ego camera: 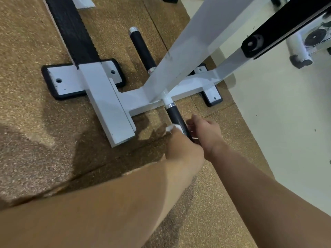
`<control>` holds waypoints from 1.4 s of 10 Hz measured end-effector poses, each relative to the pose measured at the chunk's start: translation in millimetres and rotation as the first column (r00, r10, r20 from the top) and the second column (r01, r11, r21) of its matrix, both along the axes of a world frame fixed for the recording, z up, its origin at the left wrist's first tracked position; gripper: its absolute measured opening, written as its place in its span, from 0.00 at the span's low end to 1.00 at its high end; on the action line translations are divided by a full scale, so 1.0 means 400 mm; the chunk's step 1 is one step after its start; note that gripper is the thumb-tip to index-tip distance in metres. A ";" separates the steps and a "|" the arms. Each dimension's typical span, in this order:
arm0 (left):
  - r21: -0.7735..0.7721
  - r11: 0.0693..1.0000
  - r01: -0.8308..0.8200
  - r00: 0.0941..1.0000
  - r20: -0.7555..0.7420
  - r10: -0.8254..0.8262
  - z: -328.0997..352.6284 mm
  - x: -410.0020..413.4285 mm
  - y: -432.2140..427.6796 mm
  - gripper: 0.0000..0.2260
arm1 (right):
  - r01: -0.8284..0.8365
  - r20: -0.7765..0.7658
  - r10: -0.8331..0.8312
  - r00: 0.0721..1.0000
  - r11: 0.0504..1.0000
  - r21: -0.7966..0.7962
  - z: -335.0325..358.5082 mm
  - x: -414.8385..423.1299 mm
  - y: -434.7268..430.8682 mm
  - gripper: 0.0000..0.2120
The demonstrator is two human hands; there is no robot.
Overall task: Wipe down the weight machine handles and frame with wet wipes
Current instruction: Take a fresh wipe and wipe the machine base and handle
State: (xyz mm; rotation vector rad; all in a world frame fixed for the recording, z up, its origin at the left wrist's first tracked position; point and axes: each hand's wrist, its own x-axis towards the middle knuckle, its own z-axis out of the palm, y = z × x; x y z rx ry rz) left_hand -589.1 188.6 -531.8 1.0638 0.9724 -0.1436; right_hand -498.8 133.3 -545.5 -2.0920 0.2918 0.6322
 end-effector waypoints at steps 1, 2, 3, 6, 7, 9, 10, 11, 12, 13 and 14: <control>-0.144 0.986 0.082 0.994 -0.064 -0.092 -0.018 -0.057 -0.025 0.07 | -0.020 -0.010 0.019 1.000 0.999 -0.042 -0.006 0.004 -0.007 0.12; -0.151 0.987 -0.045 0.986 -0.165 0.019 -0.021 -0.059 0.028 0.11 | -0.044 -0.020 0.043 0.999 0.997 -0.057 -0.009 0.004 -0.012 0.17; -0.315 0.909 -0.274 0.959 -0.164 0.232 -0.007 0.023 0.103 0.15 | -0.096 -0.059 0.093 0.994 0.994 -0.056 -0.008 -0.001 -0.010 0.18; 0.009 0.971 0.237 0.971 0.010 -0.237 0.013 -0.045 -0.007 0.22 | -0.064 -0.094 0.055 0.994 0.994 -0.090 -0.010 0.004 -0.018 0.16; -0.090 0.945 0.315 0.942 -0.094 -0.323 -0.006 -0.065 0.010 0.16 | -0.037 -0.150 0.024 0.988 0.995 -0.088 -0.014 -0.003 -0.025 0.14; -0.169 0.977 -0.127 0.987 -0.123 0.107 -0.007 0.041 0.130 0.15 | -0.081 -0.152 0.065 0.986 0.991 -0.105 -0.009 -0.020 -0.045 0.20; -0.024 1.000 0.014 1.000 -0.018 -0.015 0.026 0.048 0.066 0.25 | -0.062 -0.118 0.048 0.992 0.991 -0.121 -0.004 -0.026 -0.061 0.18; 0.216 0.941 0.262 0.963 -0.002 -0.268 0.023 -0.017 0.011 0.29 | -0.040 -0.123 0.021 0.992 0.987 -0.155 -0.001 -0.030 -0.069 0.17; 0.102 0.886 0.452 0.884 0.081 -0.460 0.008 -0.069 0.023 0.29 | -0.083 -0.128 0.055 0.990 0.972 -0.221 -0.007 -0.029 -0.077 0.20; -0.067 0.894 0.443 0.896 0.072 -0.439 -0.004 -0.081 0.095 0.22 | -0.155 0.053 0.183 0.982 0.926 -0.344 -0.006 -0.033 -0.079 0.18; -0.292 0.945 0.148 0.989 0.016 -0.150 -0.028 -0.066 0.172 0.19 | -0.178 0.248 0.259 0.934 0.935 -0.307 0.031 -0.044 -0.061 0.22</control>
